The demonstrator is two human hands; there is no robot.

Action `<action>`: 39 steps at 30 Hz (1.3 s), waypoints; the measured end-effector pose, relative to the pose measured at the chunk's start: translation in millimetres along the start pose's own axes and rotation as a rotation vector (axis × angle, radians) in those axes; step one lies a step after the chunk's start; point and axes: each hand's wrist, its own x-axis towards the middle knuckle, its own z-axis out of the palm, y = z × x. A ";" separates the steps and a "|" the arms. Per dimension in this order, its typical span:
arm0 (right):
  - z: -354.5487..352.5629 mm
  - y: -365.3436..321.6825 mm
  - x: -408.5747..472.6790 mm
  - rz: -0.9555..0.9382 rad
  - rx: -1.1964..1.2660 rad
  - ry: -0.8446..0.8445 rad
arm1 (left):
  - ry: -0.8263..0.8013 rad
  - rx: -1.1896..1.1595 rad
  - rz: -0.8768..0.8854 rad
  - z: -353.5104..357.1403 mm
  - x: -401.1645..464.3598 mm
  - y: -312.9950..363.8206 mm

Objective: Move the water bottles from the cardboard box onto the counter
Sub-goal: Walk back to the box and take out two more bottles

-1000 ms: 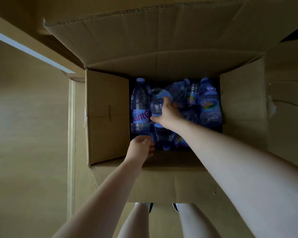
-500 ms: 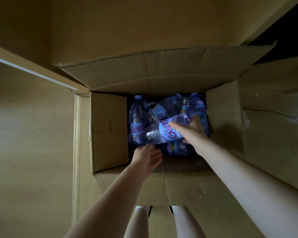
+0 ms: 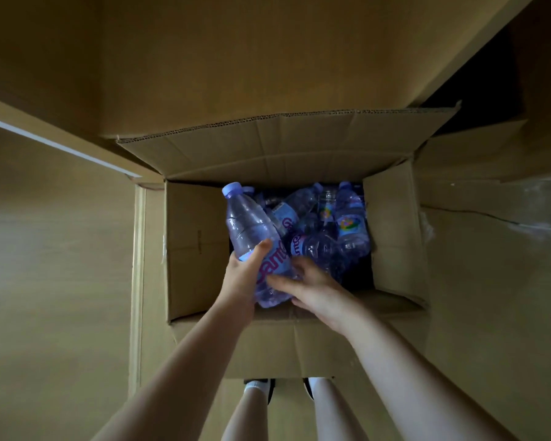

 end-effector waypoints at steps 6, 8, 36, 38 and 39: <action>20.2 6.7 16.1 -0.110 -0.148 0.050 | 0.033 0.237 0.047 -4.6 -1.5 -6.7; 29.0 16.6 20.3 -0.131 -0.213 0.171 | 0.050 0.305 0.107 -2.0 1.0 -6.5; -21.8 25.3 179.3 0.401 -1.865 0.280 | 0.095 0.363 -0.005 -34.5 101.2 -29.3; -19.3 16.7 172.2 0.448 -1.785 0.255 | 0.099 0.363 0.009 -36.5 94.1 -24.9; -22.7 12.3 165.7 0.467 -1.713 0.218 | 0.105 0.364 0.007 -37.5 89.0 -22.3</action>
